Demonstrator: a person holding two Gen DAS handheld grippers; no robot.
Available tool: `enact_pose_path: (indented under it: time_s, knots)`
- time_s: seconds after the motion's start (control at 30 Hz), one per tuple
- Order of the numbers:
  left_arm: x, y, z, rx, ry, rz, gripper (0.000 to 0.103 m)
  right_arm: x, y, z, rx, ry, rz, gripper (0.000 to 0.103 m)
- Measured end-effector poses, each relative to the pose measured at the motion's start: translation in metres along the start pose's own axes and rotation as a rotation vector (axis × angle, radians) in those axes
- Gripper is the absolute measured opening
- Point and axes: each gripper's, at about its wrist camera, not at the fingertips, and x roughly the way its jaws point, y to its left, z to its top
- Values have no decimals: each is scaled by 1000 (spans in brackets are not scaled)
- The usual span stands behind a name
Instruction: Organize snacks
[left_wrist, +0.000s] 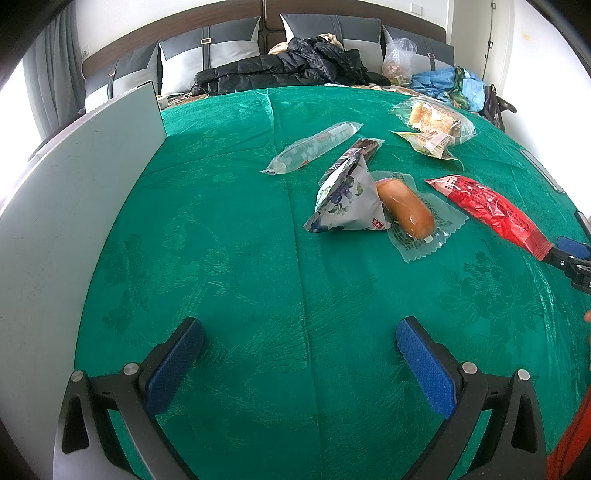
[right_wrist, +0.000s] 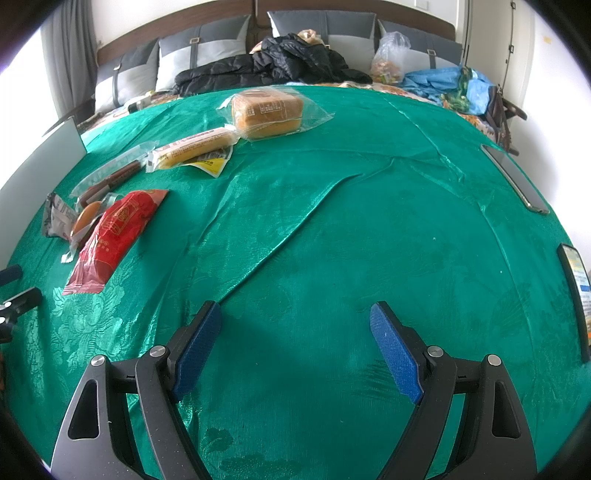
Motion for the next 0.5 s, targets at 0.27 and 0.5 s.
enact_pose_path:
  time_s: [0.27,0.5]
  knots:
    - [-3,2,-4,50,9,-44,103,1,2,0,-7,6,10,90]
    - [-9,5,-10,70,3,-60,103,2,4,0,-17,16,26,93]
